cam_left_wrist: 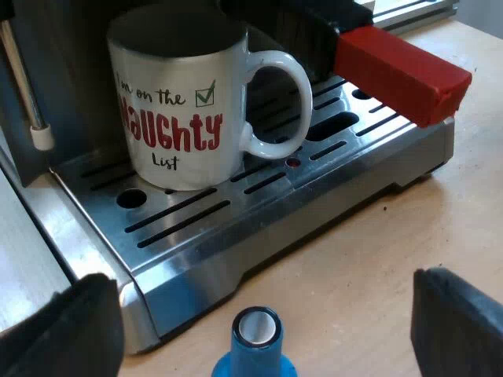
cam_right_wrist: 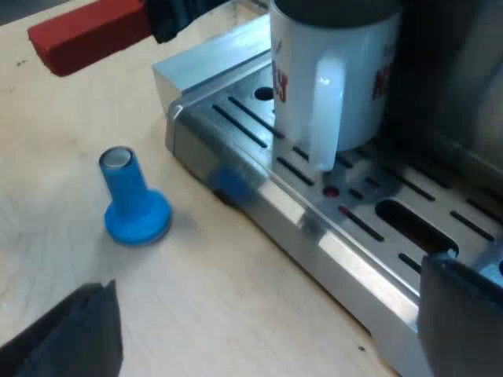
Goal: Remove mug from coffee machine
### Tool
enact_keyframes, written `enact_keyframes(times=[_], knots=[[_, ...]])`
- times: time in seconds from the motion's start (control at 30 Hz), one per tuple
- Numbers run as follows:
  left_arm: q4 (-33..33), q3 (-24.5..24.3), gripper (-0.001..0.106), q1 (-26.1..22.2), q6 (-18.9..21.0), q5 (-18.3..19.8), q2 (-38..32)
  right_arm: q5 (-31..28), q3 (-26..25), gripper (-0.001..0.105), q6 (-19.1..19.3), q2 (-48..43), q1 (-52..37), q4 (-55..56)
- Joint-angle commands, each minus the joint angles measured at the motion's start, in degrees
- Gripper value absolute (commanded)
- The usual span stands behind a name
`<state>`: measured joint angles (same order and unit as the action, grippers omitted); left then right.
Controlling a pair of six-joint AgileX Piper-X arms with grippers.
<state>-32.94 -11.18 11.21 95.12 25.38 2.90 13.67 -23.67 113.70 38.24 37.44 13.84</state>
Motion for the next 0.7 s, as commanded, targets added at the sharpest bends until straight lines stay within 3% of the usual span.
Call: enact_keyframes(times=[0.03,0.13,0.53,0.7], knots=[[0.6,0.0,0.077,0.2,-0.6,0.6,0.1,-5.4,2.7,0.078,-4.6,6.4,5.2,-13.0],[0.6,0.0,0.077,0.2,-0.6,0.6,0.1,-9.3,3.3,0.078,-7.2,12.2,7.4,-18.7],[0.6,0.0,0.077,0.2,-0.6,0.6,0.1,-10.9,3.3,0.078,-7.2,29.7,7.9,-39.8],[0.6,0.0,0.077,0.2,-0.6,0.6,0.1,-15.3,3.3,0.078,-10.7,37.7,7.9,-50.8]])
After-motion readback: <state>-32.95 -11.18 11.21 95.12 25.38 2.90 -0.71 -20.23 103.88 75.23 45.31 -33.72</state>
